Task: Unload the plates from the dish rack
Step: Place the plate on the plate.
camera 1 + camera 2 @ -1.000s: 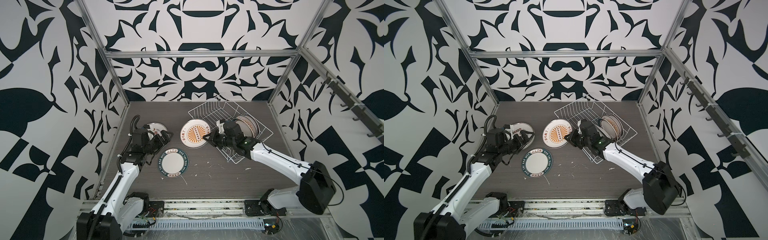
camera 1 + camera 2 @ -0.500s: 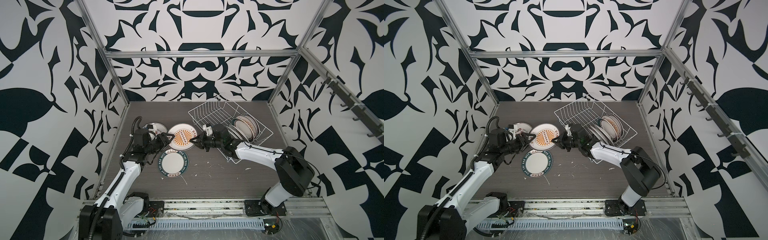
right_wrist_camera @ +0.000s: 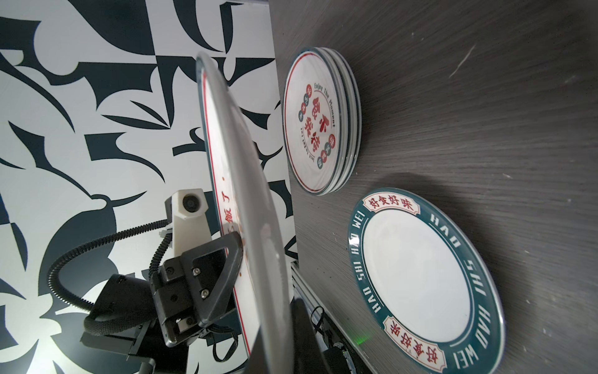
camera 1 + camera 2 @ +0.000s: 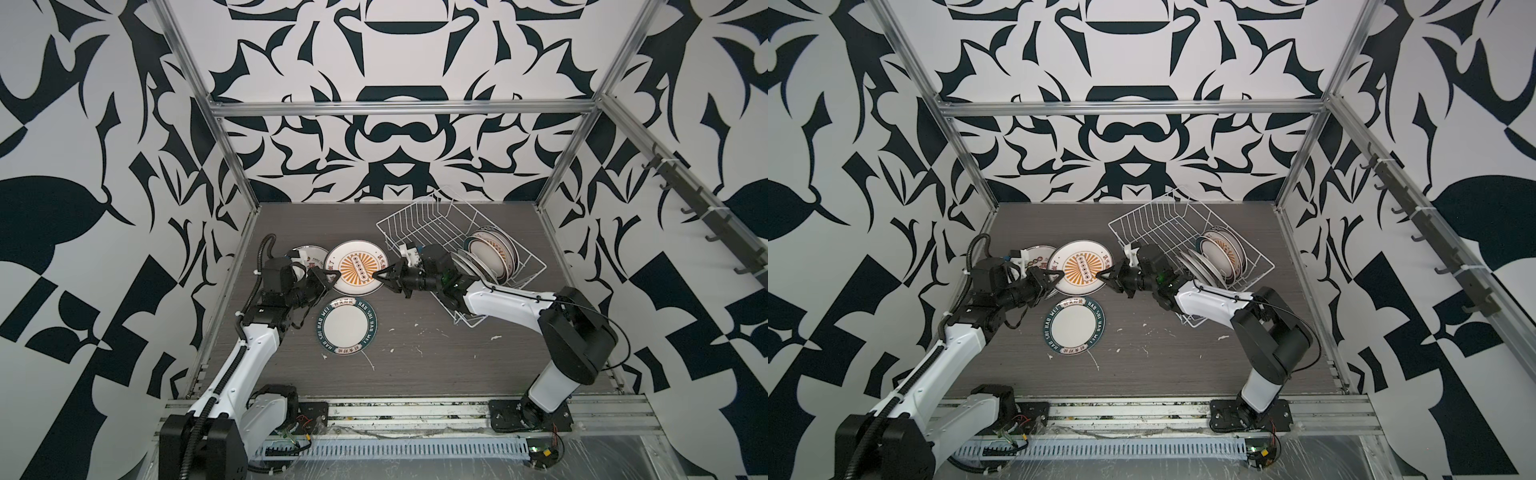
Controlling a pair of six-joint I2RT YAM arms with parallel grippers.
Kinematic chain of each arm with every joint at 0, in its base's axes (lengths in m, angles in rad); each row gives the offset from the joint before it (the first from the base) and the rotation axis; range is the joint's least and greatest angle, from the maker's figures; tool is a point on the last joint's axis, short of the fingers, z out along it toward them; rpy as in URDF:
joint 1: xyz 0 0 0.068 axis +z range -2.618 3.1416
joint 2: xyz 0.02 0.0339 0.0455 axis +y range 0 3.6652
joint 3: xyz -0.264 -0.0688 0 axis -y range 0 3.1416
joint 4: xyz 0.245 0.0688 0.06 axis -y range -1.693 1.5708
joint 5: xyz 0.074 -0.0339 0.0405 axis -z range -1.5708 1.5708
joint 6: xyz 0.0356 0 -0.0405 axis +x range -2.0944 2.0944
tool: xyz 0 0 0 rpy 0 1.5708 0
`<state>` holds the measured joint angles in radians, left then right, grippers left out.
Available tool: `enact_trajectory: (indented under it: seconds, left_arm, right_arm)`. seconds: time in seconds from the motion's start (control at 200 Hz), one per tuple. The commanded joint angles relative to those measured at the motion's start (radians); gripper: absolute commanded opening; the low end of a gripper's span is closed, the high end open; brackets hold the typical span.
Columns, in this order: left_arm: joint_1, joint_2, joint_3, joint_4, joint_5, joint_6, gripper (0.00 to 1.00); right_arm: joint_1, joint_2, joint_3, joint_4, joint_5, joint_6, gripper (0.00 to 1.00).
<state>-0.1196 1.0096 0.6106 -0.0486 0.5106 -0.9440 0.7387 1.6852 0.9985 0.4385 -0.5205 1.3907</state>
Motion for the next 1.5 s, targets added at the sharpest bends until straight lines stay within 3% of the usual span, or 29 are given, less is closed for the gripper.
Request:
enact_trajectory:
  seconds: [0.0, 0.13, 0.28, 0.485, 0.57, 0.715, 0.95, 1.015, 1.325, 1.495]
  left_arm:
    - [-0.029, -0.005, -0.005, -0.003, 0.068, 0.076, 0.02]
    - [-0.029, -0.016, 0.0, -0.032, 0.05, 0.088, 0.0]
    - [-0.029, -0.035, 0.011, -0.07, 0.03, 0.101, 0.0]
    - [-0.029, -0.064, 0.034, -0.134, -0.015, 0.125, 0.0]
    - [-0.029, -0.074, 0.039, -0.148, -0.028, 0.129, 0.0]
    - [-0.029, -0.084, 0.046, -0.17, -0.039, 0.132, 0.0]
    - [-0.029, -0.1, 0.053, -0.202, -0.046, 0.14, 0.0]
    - [-0.029, -0.104, 0.054, -0.213, -0.053, 0.142, 0.0]
    - [-0.029, -0.128, 0.065, -0.269, -0.076, 0.155, 0.0]
    - [-0.028, -0.153, 0.08, -0.314, -0.099, 0.165, 0.0]
  right_arm:
    - [0.049, 0.01, 0.07, 0.061, -0.05, -0.042, 0.0]
    - [0.056, 0.017, 0.084, 0.049, -0.053, -0.051, 0.02]
    - [0.058, 0.013, 0.094, 0.018, -0.058, -0.075, 0.12]
    - [0.057, -0.012, 0.112, -0.086, -0.034, -0.137, 0.17]
    - [0.057, -0.02, 0.117, -0.119, -0.029, -0.157, 0.27]
    - [0.057, -0.024, 0.12, -0.154, -0.018, -0.172, 0.35]
    - [0.058, -0.037, 0.109, -0.167, -0.015, -0.188, 0.37]
    - [0.057, -0.038, 0.109, -0.179, -0.015, -0.19, 0.42]
    - [0.05, -0.05, 0.115, -0.244, 0.001, -0.22, 0.49]
    - [0.041, -0.087, 0.141, -0.45, 0.084, -0.317, 0.54]
